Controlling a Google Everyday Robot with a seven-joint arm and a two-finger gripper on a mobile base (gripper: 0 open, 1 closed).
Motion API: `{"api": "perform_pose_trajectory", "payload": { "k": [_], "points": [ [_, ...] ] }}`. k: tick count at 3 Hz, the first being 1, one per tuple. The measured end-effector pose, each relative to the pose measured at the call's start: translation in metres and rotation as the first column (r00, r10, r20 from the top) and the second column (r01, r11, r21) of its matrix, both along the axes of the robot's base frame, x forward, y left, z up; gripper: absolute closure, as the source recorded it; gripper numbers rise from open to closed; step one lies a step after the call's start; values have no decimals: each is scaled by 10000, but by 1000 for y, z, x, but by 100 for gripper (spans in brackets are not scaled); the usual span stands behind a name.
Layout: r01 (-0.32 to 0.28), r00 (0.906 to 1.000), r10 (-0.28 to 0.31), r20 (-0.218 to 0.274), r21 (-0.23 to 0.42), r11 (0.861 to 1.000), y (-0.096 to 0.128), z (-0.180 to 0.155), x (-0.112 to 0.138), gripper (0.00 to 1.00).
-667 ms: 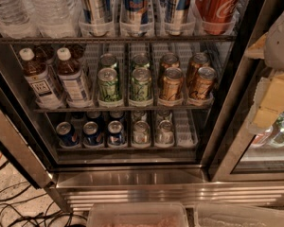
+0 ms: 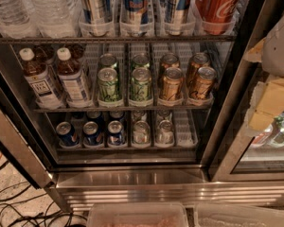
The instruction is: Pick coke can from top shelf of fridge
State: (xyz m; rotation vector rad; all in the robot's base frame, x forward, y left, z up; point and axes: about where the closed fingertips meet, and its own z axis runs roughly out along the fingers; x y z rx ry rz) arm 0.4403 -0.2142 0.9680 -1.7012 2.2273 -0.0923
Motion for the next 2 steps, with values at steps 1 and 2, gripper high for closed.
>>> {"api": "perform_pose_trajectory", "payload": {
  "k": [1, 2],
  "points": [
    [104, 9998, -110, 178, 352, 9993, 15, -27, -4, 0],
    [256, 9995, -275, 153, 1152, 9930, 38, -75, -13, 0]
  ]
}}
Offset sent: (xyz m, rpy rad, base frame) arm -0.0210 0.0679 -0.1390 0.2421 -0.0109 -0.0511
